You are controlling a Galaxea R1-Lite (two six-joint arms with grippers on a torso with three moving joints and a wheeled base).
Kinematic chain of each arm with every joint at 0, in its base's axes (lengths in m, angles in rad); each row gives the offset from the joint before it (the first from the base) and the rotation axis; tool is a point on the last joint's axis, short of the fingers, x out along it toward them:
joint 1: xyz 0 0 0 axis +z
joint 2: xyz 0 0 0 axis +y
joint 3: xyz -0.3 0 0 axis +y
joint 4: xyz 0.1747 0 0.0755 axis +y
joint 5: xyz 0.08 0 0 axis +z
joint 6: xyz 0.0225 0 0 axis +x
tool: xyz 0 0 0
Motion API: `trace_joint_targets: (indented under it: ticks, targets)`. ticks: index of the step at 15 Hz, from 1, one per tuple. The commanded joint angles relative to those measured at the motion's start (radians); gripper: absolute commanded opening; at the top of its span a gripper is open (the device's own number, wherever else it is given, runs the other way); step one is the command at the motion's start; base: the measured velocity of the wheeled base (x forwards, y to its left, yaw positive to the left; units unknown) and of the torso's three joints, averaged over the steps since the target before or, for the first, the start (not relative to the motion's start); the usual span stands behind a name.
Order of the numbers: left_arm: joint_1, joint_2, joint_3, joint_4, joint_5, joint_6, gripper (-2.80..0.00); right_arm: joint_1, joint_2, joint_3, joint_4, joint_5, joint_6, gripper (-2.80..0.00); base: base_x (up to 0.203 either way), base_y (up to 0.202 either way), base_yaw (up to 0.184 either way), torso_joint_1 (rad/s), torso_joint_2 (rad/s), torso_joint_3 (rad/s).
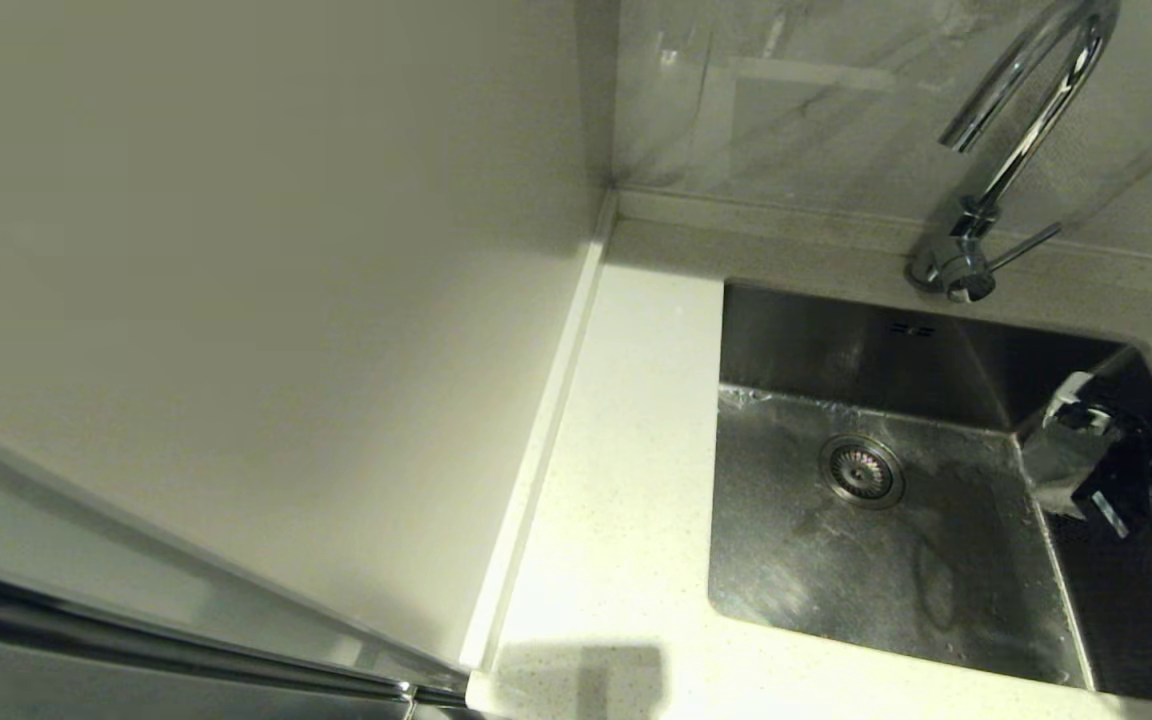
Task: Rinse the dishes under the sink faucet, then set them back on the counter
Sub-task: Put a bowl into the sink
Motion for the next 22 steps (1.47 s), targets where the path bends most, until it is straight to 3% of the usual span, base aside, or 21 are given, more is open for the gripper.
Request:
trace_joint_targets:
  ticks: [1,7,14,15,22]
  targets:
    - [0.0,0.0,0.003,0.0,0.0,-0.001,-2.8,0.028,0.145,0.0,-0.098,-0.028,-0.004,-2.8,0.0,0.0,0.0,0.0,0.0,0.0]
    - [0.0,0.0,0.003,0.0,0.0,-0.001,-2.8,0.087,0.402,-0.097,-0.332,-0.144,0.005,-2.8,0.0,0.0,0.0,0.0,0.0,0.0]
    - [0.0,0.0,0.002,0.0,0.0,-0.001,-2.8,0.128,0.564,-0.345,-0.348,-0.258,0.054,-2.8,0.0,0.0,0.0,0.0,0.0,0.0]
    - [0.0,0.0,0.003,0.0,0.0,-0.001,-2.8,0.129,0.573,-0.359,-0.348,-0.28,0.055,0.0,0.0,0.0,0.0,0.0,0.0,0.0]
    - [0.0,0.0,0.003,0.0,0.0,-0.001,-2.8,0.127,0.504,-0.381,-0.335,-0.292,0.113,0.0,0.0,0.0,0.0,0.0,0.0,0.0]
